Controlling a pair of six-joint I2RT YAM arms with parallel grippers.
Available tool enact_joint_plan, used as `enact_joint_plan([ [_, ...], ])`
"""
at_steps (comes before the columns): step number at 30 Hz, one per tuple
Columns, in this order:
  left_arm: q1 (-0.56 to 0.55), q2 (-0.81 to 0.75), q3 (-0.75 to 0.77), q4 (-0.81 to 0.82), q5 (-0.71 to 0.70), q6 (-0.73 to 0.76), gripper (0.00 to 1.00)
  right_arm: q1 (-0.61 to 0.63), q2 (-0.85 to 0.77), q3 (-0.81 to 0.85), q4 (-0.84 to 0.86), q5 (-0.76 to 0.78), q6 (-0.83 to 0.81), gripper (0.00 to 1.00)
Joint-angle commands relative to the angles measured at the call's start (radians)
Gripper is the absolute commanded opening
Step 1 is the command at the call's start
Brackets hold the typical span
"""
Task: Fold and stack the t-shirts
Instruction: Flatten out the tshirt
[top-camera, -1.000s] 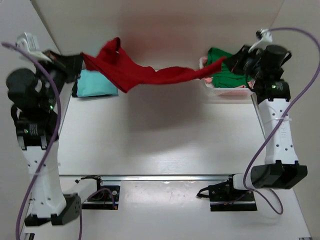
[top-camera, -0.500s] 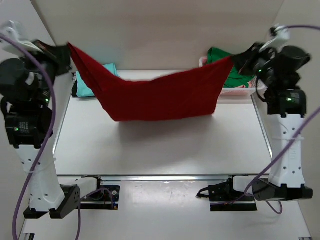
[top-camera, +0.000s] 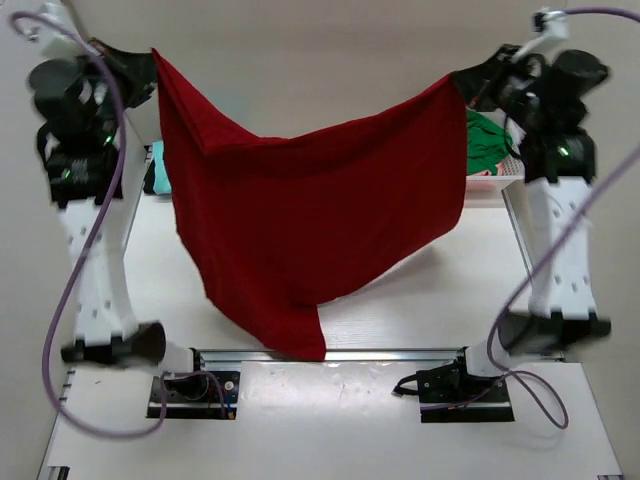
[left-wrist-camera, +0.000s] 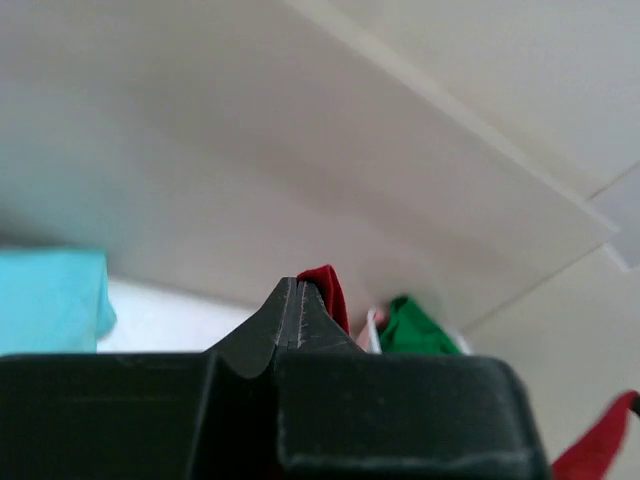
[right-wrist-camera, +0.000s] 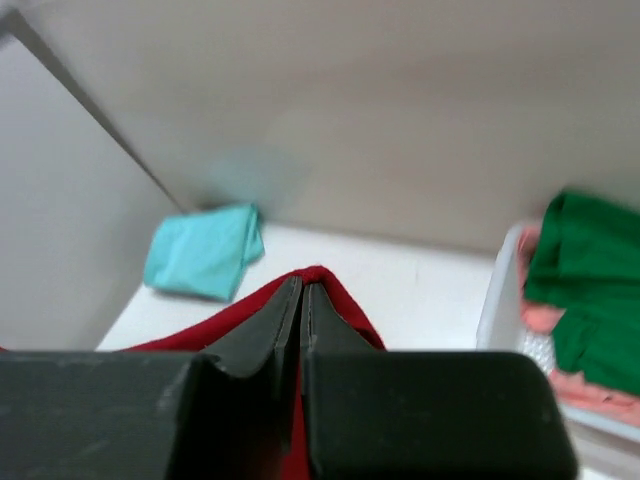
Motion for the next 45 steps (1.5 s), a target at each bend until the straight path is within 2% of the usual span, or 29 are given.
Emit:
enact_joint_plan([
  [1,0.017,0.158,-0.033,0.027,0.157,-0.072,0.0,0.042,0.201,0.045,-0.065,-0.042,0.005,0.0],
  [3,0.015,0.256,-0.011,0.038,0.177,-0.075,0.0,0.071,0.317,0.112,-0.072,-0.055,-0.003,0.0],
  [5,0.032,0.326,0.074,0.035,0.184,-0.072,0.0,0.071,0.414,0.206,-0.081,-0.079,0.005,0.0],
  [6,0.038,0.379,0.113,0.016,0.188,-0.063,0.0,0.067,0.483,0.3,-0.087,-0.082,0.015,0.0],
  [9,0.079,0.499,0.44,-0.039,0.213,-0.104,0.0,0.058,0.575,0.545,-0.107,-0.093,0.048,0.0],
  [11,0.127,0.498,0.492,0.001,0.26,-0.197,0.0,0.045,0.533,0.512,-0.019,-0.102,0.078,0.0],
  [13,0.18,0.411,0.402,0.132,0.317,-0.248,0.0,0.027,0.397,0.325,0.075,-0.102,0.117,0.0],
  [14,0.191,0.344,0.335,0.16,0.319,-0.259,0.0,0.028,0.369,0.291,0.106,-0.102,0.118,0.0],
  [16,0.22,0.268,0.28,0.203,0.311,-0.266,0.0,-0.007,0.333,0.246,0.099,-0.127,0.132,0.0],
  [18,0.236,0.248,0.314,0.197,0.331,-0.285,0.0,-0.021,0.332,0.272,0.035,-0.148,0.115,0.0],
  [20,0.231,0.237,0.345,0.174,0.365,-0.303,0.0,-0.028,0.322,0.266,0.002,-0.161,0.092,0.0],
  [22,0.195,0.193,0.314,0.147,0.375,-0.264,0.0,-0.034,0.269,0.182,-0.004,-0.165,0.078,0.0],
  [24,0.143,0.115,0.134,0.119,0.331,-0.166,0.0,-0.034,0.223,0.099,-0.012,-0.168,0.068,0.0],
  [27,0.118,-0.074,-0.191,0.186,0.317,-0.13,0.0,-0.025,0.166,-0.077,-0.016,-0.162,0.028,0.0],
  [29,0.073,-0.119,-0.289,0.112,0.306,-0.081,0.0,-0.022,0.111,-0.236,-0.007,-0.165,0.008,0.0],
  [32,0.009,-0.261,-0.524,0.064,0.242,-0.041,0.0,-0.031,-0.001,-0.449,-0.018,-0.107,-0.011,0.0],
  [35,0.036,-0.447,-0.747,0.01,0.259,-0.055,0.0,-0.033,-0.113,-0.631,-0.058,-0.061,-0.024,0.0],
  [37,0.037,-0.563,-0.796,-0.105,0.248,0.002,0.0,0.004,-0.173,-0.703,-0.114,0.006,-0.053,0.0],
  [39,-0.041,-0.619,-0.83,-0.296,0.196,0.039,0.0,0.022,-0.245,-0.795,-0.16,0.029,-0.054,0.0],
  [40,-0.06,-0.66,-0.864,-0.324,0.191,0.042,0.0,0.016,-0.263,-0.852,-0.191,0.052,-0.057,0.0],
  [42,-0.15,-0.723,-0.942,-0.44,0.175,0.034,0.0,0.015,-0.352,-0.933,-0.249,0.082,-0.011,0.0],
  [45,-0.224,-0.847,-1.136,-0.549,0.185,-0.033,0.0,-0.057,-0.469,-1.063,-0.375,0.118,0.047,0.0],
])
